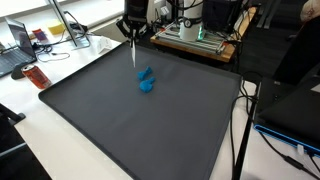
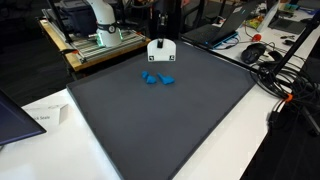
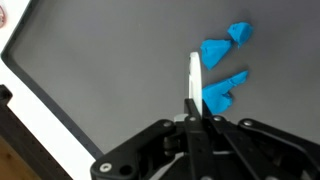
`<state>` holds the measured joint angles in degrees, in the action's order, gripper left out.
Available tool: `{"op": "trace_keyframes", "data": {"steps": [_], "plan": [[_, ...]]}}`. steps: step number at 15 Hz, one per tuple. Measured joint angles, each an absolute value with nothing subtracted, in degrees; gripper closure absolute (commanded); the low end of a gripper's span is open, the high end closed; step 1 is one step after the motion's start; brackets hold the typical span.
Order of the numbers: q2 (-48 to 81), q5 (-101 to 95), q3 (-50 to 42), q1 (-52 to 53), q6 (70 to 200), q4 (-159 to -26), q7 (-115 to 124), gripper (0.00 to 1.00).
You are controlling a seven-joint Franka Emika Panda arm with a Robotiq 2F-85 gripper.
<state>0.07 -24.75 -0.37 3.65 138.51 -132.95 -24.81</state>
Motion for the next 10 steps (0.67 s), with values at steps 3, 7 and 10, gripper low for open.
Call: {"op": "trace_keyframes", "data": {"steps": [3,7,10], "plan": [[1.55,-27.01,-0.37,3.5,137.38,-132.93,-25.56,0.99],[4.28,-27.17,-0.38,2.9,137.16,-132.91,-31.61,0.99],[6.04,-27.17,-0.38,2.23,137.18,-132.87,-35.91,0.99]]}}
